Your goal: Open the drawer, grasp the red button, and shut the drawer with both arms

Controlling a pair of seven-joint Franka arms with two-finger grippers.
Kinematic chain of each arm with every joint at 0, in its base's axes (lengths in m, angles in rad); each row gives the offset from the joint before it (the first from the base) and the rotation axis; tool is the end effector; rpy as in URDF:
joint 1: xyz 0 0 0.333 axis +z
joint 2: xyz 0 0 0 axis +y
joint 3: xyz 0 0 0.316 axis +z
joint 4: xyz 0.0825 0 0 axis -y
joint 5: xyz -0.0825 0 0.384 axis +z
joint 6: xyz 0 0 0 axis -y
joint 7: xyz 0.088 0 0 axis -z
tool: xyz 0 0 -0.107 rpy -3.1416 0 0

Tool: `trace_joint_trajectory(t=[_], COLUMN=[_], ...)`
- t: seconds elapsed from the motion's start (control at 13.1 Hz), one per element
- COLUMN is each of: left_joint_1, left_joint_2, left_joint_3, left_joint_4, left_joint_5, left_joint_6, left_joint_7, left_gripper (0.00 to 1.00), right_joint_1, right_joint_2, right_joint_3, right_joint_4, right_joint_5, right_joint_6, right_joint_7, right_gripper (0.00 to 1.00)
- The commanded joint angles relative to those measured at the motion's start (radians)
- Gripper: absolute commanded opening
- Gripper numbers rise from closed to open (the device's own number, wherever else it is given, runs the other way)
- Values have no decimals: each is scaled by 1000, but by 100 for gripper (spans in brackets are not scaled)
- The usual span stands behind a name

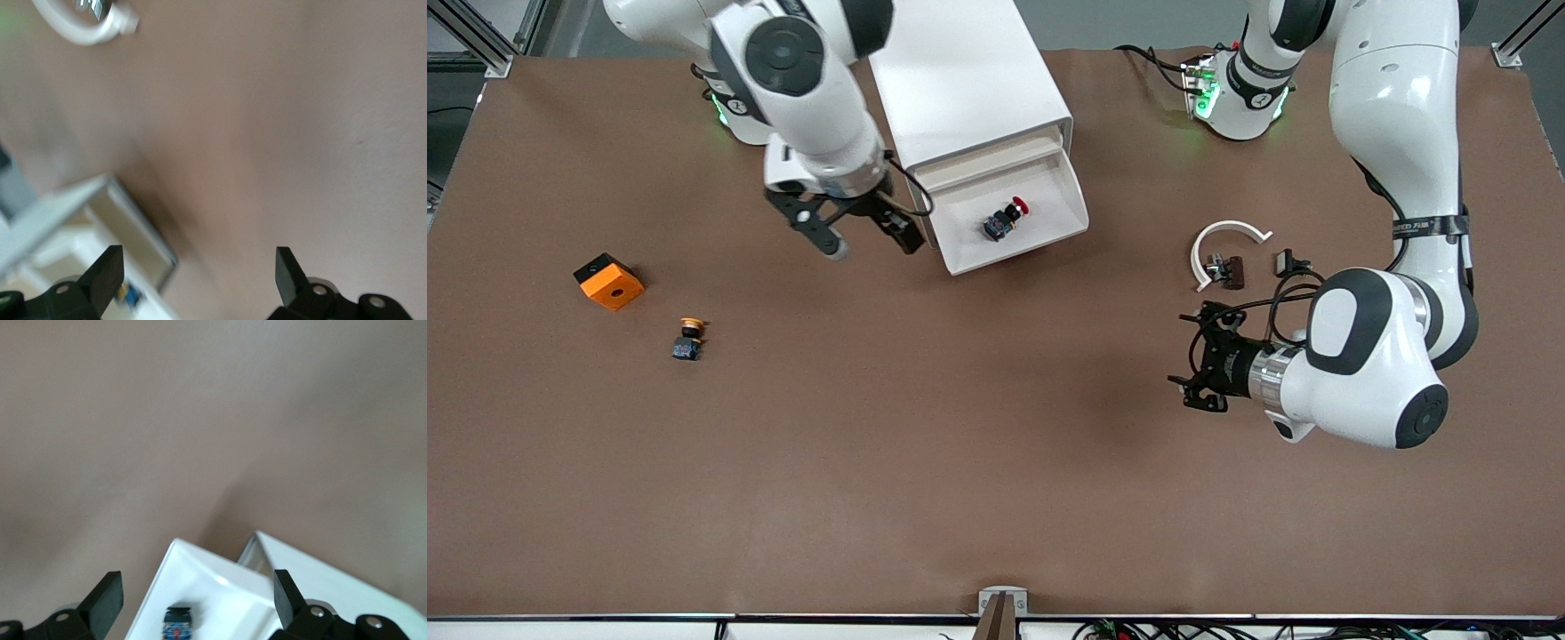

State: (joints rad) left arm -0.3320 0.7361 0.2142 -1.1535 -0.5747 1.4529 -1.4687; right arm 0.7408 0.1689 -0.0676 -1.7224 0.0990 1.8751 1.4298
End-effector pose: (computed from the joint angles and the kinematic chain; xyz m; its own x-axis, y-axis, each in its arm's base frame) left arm 0.6820 -0.1864 0.3521 0.0849 0.8980 -0.4317 0.8979 -0.2568 -0.3574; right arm 0.4718 0.3887 0.4800 0.7039 -0.7053 -0.0841 -0.7075 -0.7067 0.0051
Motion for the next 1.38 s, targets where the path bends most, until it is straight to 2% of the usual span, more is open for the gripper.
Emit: trace_joint_trajectory(t=[0.0, 0.31, 0.54, 0.77, 1.0, 1.3], left_joint_1=[-7, -16, -30, -33, -27, -35], left_joint_2=[-21, -82, -103, -151, -211, -228], left_joint_3=[8, 22, 11, 8, 7, 5], left_joint_4=[-18, -28, -29, -37, -58, -81], left_joint_5=[82, 160, 272, 285, 286, 323], left_joint_6=[52, 99, 99, 107, 115, 113], left_joint_7=[215, 511, 539, 568, 681, 732], left_gripper=[100, 100, 100, 100, 100, 100], right_joint_1=[83, 169, 201, 227, 253, 278], right_joint_2=[92, 217, 250, 261, 273, 297], right_joint_3=[-14, -15, -15, -14, -14, -15], right_joint_4=[12, 52, 55, 52, 50, 49], right_joint_5=[15, 36, 36, 36, 34, 24], right_joint_6=[97, 145, 176, 170, 165, 167], right_joint_7=[125, 196, 210, 210, 198, 192], right_gripper=[100, 100, 100, 100, 100, 100])
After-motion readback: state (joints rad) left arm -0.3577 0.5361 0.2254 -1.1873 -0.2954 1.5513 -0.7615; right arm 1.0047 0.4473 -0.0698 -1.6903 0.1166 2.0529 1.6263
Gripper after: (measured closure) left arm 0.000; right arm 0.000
